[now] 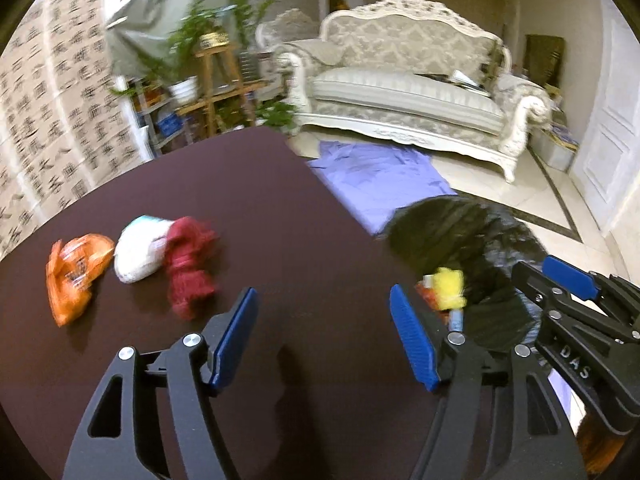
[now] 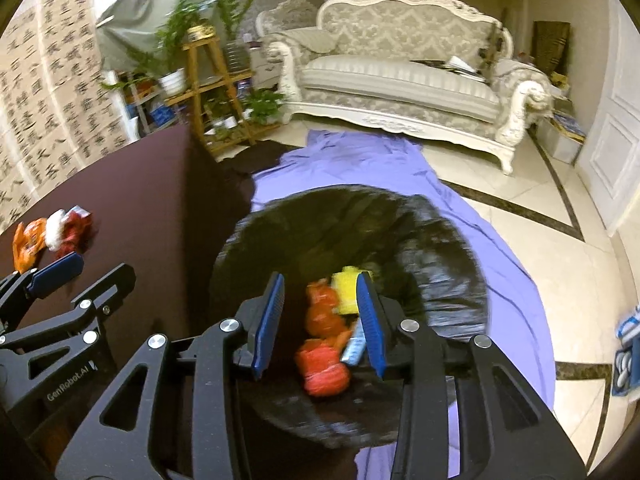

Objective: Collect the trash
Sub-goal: 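Grasp the orange plastic bag with the left gripper while the right grasps the red ribbon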

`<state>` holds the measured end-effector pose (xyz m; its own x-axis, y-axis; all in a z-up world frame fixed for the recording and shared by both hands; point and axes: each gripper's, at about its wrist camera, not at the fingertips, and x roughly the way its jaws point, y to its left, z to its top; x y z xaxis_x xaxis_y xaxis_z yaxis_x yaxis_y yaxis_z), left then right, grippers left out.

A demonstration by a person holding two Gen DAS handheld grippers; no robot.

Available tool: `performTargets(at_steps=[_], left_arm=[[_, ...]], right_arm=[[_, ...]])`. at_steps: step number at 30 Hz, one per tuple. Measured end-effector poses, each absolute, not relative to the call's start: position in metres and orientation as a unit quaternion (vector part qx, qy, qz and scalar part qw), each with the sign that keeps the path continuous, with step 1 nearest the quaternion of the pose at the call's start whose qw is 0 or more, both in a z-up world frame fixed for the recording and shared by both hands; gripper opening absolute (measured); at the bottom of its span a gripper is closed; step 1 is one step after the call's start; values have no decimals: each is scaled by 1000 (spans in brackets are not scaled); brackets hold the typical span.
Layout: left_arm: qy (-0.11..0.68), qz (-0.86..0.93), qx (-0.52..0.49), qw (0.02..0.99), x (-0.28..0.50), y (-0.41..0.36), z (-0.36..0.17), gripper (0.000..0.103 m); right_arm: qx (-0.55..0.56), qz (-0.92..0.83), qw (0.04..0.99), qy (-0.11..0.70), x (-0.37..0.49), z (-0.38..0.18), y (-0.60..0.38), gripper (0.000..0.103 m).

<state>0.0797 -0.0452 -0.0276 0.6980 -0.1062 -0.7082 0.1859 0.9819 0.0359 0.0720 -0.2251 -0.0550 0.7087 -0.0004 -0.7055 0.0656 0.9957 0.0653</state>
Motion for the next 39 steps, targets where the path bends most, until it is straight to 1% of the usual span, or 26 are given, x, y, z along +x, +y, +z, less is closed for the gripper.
performTargets(at_steps=[2,4,14,17,22,35,36,37,39], left_arm=[[382,-59,45,921,75,-25,-27,67],[387,-40,40,920,72,-6,-28,67],[402,38,12,915,61,76,-31,67],[406,49,-3,913,66,95,-33,68],[403,60,-11,913,73,113,-32,72],[396,70,-21,915,98,137,-29,75],[396,70,-20,915,99,139,-29,75],[397,69,-21,915,100,138,-28,76],[401,66,-27,913,102,140,-28,76]], right_arm=[[37,2,923,382,71,-53,-208,38],[31,21,923,383,71,-52,-190,46],[-25,107,911,397,75,-52,-97,46],[-25,128,905,405,84,-52,-80,46],[-36,137,901,409,98,-52,-52,46],[-53,139,898,415,130,-49,-15,46],[-53,138,898,415,129,-49,-16,47],[-51,138,898,415,128,-49,-14,53],[-48,140,898,415,126,-48,-15,56]])
